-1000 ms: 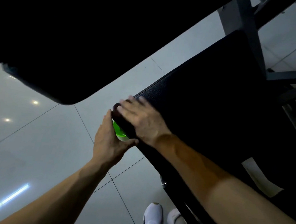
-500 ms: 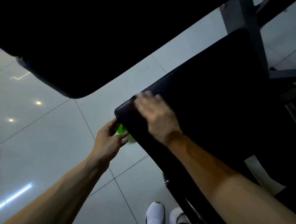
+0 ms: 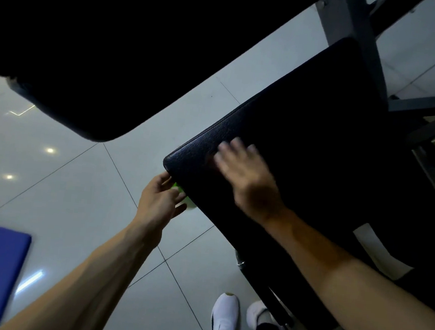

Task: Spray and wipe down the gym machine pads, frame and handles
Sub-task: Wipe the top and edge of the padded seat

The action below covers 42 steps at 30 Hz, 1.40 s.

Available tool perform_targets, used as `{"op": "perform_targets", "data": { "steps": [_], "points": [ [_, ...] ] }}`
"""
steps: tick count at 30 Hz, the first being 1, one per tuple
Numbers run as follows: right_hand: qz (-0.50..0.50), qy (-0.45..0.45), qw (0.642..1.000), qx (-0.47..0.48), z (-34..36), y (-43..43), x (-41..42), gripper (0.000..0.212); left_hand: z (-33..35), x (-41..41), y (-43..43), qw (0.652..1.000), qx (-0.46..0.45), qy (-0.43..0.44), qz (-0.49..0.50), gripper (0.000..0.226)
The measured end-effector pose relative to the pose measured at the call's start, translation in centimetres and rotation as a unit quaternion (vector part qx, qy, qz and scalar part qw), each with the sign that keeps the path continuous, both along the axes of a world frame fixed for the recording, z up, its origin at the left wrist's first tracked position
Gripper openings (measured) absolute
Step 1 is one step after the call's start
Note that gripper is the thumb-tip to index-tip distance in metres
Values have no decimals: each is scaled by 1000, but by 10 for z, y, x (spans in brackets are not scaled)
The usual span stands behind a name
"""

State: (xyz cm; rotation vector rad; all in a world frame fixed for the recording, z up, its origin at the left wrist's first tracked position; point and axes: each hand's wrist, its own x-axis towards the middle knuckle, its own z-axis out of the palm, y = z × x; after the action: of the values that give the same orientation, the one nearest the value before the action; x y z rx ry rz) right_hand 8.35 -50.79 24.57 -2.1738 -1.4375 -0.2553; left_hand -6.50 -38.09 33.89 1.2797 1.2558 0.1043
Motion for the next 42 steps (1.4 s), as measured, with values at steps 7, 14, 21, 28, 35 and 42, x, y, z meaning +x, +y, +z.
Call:
{"op": "perform_targets", "data": {
  "steps": [7,14,21,28,35,42],
  "points": [
    [-197,148,968,46,14,26,-37,53,-9,-1,3,1000,-6,7,29,32],
    [105,16,992,-72,-10,-29,-61,64,-16,6,-6,998,-19,36,53,32],
    [-263,151,953,5,10,-12,11,60,-29,8,-23,997,-3,37,60,38],
    [39,92,994,-37,-23,-62,-99,51,-30,7,-27,997,-31,46,58,35],
    [-179,55,980,-66,-11,-70,26,61,-42,-6,-60,995,-78,55,-8,41],
    [-163,120,979,-27,-17,-68,-85,47,-39,-1,-58,995,-79,65,-15,35]
  ]
}}
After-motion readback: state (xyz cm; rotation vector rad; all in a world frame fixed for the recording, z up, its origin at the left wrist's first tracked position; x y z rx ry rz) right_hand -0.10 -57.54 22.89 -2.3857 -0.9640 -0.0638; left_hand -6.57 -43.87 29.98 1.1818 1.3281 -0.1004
